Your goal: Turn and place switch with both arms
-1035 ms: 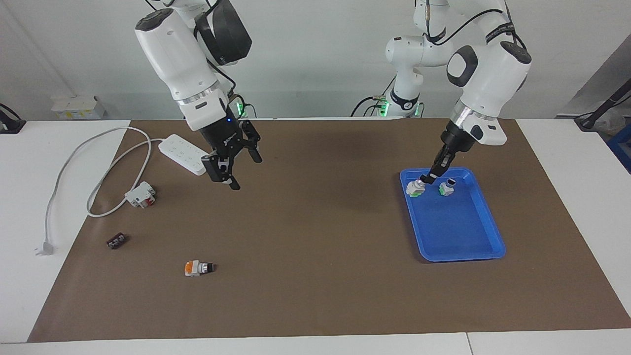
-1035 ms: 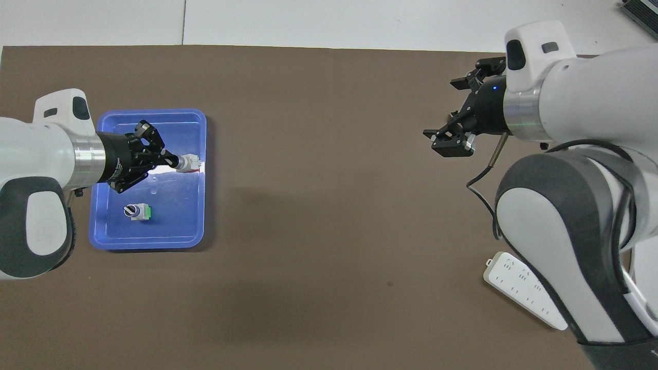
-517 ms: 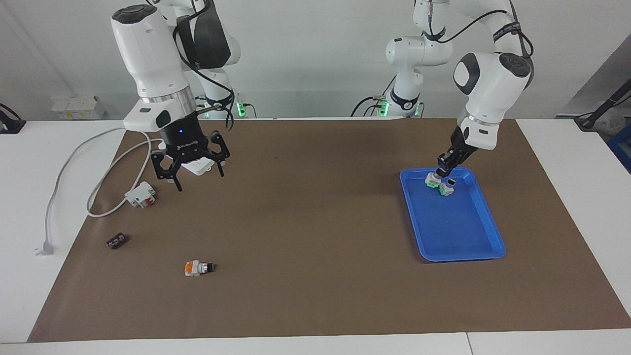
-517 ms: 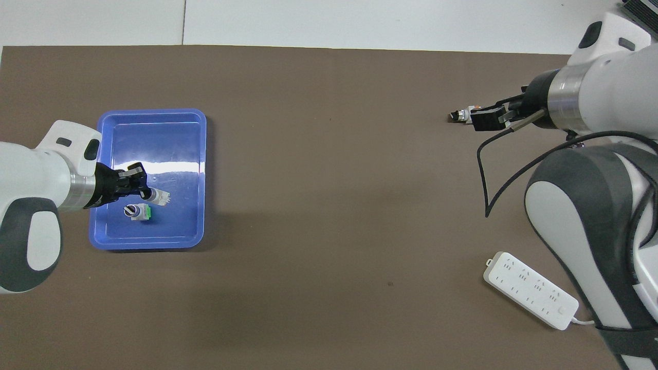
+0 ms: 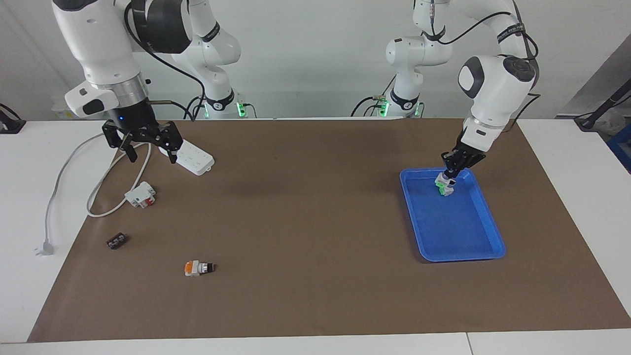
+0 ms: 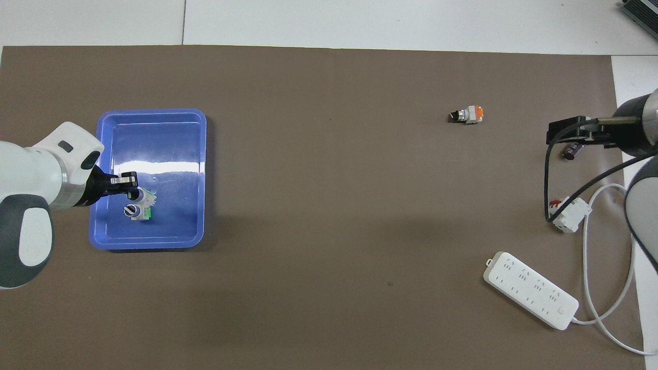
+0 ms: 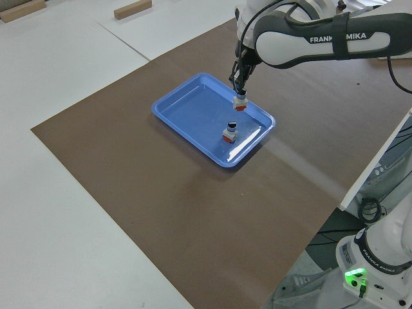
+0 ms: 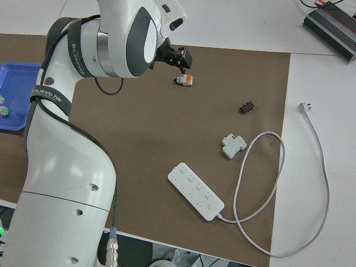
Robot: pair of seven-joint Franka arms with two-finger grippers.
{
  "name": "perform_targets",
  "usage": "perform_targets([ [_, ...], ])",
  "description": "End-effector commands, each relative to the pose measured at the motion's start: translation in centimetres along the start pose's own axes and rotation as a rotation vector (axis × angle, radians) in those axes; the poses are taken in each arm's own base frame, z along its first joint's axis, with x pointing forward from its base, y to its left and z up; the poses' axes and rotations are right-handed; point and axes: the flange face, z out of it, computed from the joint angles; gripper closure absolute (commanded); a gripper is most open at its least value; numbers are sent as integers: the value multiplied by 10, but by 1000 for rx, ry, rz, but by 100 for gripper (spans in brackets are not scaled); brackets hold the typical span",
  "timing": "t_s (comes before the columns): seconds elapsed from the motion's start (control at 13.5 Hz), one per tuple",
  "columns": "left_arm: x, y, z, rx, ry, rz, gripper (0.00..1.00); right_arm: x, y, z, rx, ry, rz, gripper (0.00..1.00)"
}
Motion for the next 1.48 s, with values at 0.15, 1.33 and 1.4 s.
perform_targets([
  [0.15,26,11,-59,36,-54,46,43,-6,-1,-20,13,-81,52,0],
  [1.33,25,20,-177,60,-54,65,0,-9,-13,-11,6,-142,27,0],
  [1.4,27,19,-178,61,-42,64,0,-9,-12,-11,6,-140,26,0],
])
